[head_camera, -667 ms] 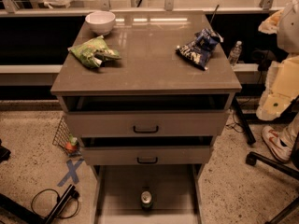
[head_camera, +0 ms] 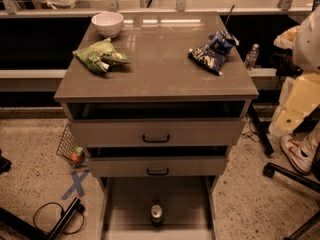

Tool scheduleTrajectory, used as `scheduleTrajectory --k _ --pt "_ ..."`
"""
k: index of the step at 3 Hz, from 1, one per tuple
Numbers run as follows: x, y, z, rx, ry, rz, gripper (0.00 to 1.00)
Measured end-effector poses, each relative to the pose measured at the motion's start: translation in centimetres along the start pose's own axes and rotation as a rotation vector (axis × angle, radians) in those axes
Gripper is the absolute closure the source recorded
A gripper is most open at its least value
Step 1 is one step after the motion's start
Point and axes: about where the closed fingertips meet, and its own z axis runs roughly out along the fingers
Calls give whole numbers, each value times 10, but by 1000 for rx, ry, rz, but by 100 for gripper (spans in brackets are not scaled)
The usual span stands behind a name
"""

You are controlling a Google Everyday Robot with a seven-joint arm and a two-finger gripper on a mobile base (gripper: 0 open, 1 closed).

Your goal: Pick green can from bottom drawer and place on counter

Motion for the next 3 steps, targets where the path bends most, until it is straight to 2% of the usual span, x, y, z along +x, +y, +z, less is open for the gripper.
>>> scheduleTrajectory --k 1,2,3 --pt "22 7 45 -26 -94 34 0" --pt "46 20 96 -33 -238 70 0" --pt "75 19 144 24 -494 146 0"
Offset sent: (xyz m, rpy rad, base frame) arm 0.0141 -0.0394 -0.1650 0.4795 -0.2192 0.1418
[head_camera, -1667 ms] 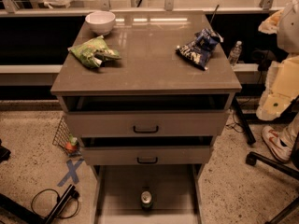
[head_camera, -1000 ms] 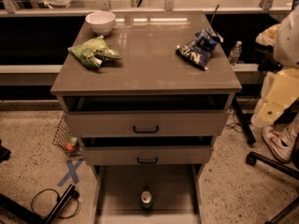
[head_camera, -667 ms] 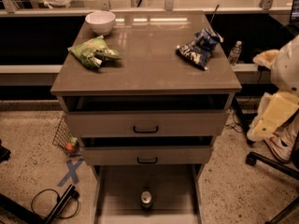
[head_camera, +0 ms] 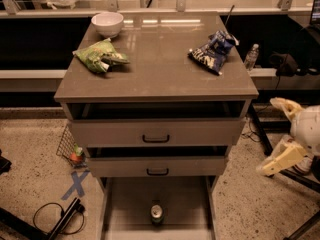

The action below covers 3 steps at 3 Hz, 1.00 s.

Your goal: Pick green can from bottom drawer and place on counter

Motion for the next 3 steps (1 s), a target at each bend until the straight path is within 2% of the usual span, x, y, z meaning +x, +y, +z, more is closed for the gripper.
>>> scheduleTrajectory --k 1,2,3 --pt "24 2 8 17 -128 -34 0" --pt "29 3 11 18 -136 -93 0" --pt "27 8 17 3 -158 -85 0"
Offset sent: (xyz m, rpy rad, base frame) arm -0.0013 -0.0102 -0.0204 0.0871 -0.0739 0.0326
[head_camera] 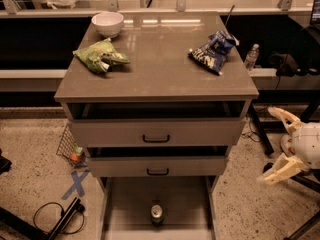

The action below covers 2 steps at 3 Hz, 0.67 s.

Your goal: Pick green can from bottom drawer and place on counter

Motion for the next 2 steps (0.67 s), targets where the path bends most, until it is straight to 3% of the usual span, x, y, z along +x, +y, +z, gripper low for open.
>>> scheduleTrajectory --k 2 --pt "51 77 134 -57 -294 115 0"
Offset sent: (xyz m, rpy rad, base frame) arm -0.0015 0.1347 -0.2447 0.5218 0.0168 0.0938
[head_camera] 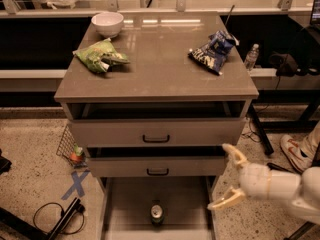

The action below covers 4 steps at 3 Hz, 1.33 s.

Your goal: Pick green can from bottom drawer and place on counter

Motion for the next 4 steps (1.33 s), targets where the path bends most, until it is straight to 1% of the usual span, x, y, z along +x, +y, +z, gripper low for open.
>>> scheduleTrajectory --k 1,2,3,4 --pt "61 18 58 -20 -49 29 0" --pt "116 31 109 -35 -86 65 0" --pt "167 46 141 -48 -82 115 0" --pt "176 52 147 -53 -88 132 0"
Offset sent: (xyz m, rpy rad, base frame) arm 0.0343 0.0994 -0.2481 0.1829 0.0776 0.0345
